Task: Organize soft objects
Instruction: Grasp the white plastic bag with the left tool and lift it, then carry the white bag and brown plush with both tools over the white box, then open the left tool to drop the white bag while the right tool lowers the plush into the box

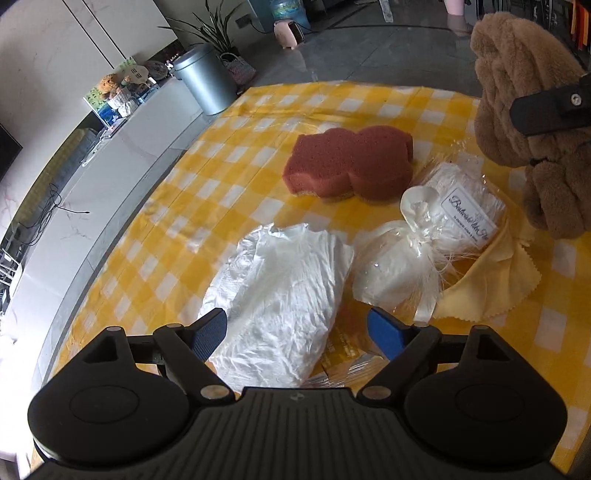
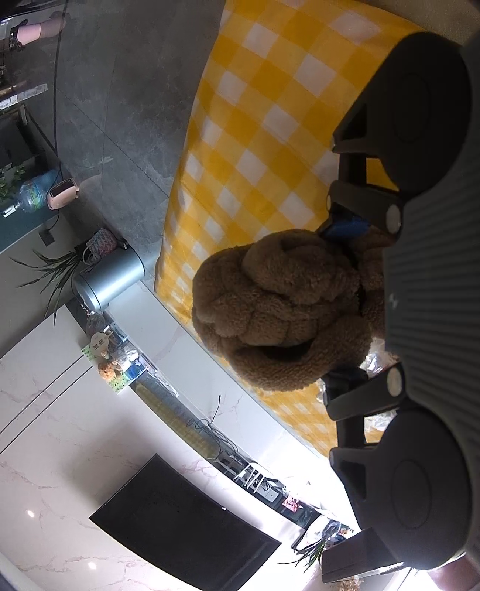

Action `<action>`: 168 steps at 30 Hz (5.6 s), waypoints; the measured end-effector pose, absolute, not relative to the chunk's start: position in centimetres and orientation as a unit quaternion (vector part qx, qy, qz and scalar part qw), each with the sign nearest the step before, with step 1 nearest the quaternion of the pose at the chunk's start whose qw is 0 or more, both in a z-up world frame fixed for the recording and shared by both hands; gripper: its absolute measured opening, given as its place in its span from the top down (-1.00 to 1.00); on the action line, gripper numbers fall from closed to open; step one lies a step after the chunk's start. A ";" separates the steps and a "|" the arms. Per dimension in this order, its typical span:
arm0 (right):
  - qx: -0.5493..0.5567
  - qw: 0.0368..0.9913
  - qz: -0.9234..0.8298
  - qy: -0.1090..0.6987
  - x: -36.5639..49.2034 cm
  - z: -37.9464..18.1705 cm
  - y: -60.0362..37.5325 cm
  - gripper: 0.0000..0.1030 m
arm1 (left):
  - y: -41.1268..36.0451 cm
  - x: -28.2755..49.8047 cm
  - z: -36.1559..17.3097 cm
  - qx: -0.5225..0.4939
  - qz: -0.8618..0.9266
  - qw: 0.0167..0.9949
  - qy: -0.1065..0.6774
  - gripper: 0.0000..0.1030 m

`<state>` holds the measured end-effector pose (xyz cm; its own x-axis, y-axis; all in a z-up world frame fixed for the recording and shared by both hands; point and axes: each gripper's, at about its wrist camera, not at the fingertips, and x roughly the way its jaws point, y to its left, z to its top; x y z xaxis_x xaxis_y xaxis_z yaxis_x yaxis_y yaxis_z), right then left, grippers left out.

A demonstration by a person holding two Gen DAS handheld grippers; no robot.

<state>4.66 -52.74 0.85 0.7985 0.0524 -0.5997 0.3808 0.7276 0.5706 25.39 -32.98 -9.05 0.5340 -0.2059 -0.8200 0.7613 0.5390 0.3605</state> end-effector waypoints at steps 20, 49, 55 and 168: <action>0.350 0.883 -0.097 0.297 4.3 1.0 -52.7 -0.22 | -29.4 21.2 -2.9 0.318 -0.314 0.822 0.352 0.86; 0.337 0.915 -0.074 0.209 1.3 6.2 -50.5 -0.21 | -17.2 13.0 7.7 0.102 -0.306 0.902 0.286 0.86; 0.329 0.926 -0.028 0.185 0.8 8.8 -48.4 -0.21 | -11.8 12.6 8.6 0.031 -0.279 0.916 0.288 0.86; -0.244 0.887 0.161 0.357 11.0 6.3 -4.6 -0.95 | 16.1 9.5 4.3 -0.148 0.038 0.949 0.277 -0.62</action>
